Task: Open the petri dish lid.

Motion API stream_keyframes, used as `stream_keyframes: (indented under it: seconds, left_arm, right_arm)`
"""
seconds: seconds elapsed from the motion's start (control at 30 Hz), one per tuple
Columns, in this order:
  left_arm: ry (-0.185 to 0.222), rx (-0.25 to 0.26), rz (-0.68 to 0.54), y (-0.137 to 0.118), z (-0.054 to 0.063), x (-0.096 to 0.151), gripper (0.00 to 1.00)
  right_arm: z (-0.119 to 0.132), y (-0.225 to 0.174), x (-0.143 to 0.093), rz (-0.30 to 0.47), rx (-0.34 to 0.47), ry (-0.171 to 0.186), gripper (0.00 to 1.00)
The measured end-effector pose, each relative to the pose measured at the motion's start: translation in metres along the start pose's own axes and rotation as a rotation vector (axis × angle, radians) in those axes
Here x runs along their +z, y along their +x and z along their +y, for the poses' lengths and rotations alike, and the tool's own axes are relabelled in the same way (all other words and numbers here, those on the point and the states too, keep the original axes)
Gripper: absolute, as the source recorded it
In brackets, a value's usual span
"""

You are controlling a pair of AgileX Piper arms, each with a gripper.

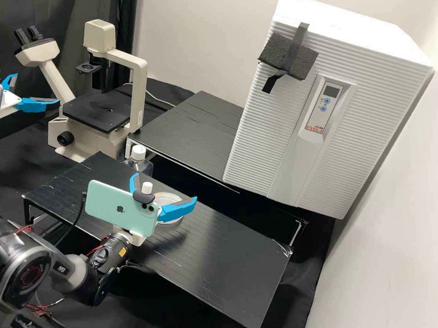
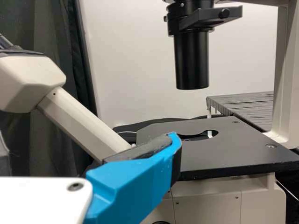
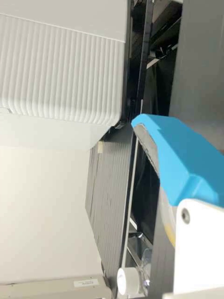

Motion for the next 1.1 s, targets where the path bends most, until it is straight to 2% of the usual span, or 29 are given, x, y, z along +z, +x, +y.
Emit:
stream_keyframes:
  seconds: [0.33, 0.73, 0.93, 1.1]
  left_arm:
    - [0.0, 0.0, 0.0, 0.0, 0.0, 0.0, 1.0]
    - [0.0, 0.0, 0.0, 0.0, 0.0, 0.0, 1.0]
    - [0.0, 0.0, 0.0, 0.0, 0.0, 0.0, 1.0]
    - [0.0, 0.0, 0.0, 0.0, 0.0, 0.0, 1.0]
  right_arm:
    - [-0.006, -0.005, -0.01, 0.065, -0.031, -0.003, 1.0]
    - [-0.007, -0.003, -0.001, 0.009, -0.032, 0.005, 1.0]
    - [-0.012, -0.001, 0.0, -0.013, -0.039, 0.024, 1.0]
    - [-0.018, 0.001, 0.005, -0.042, -0.063, 0.012, 1.0]
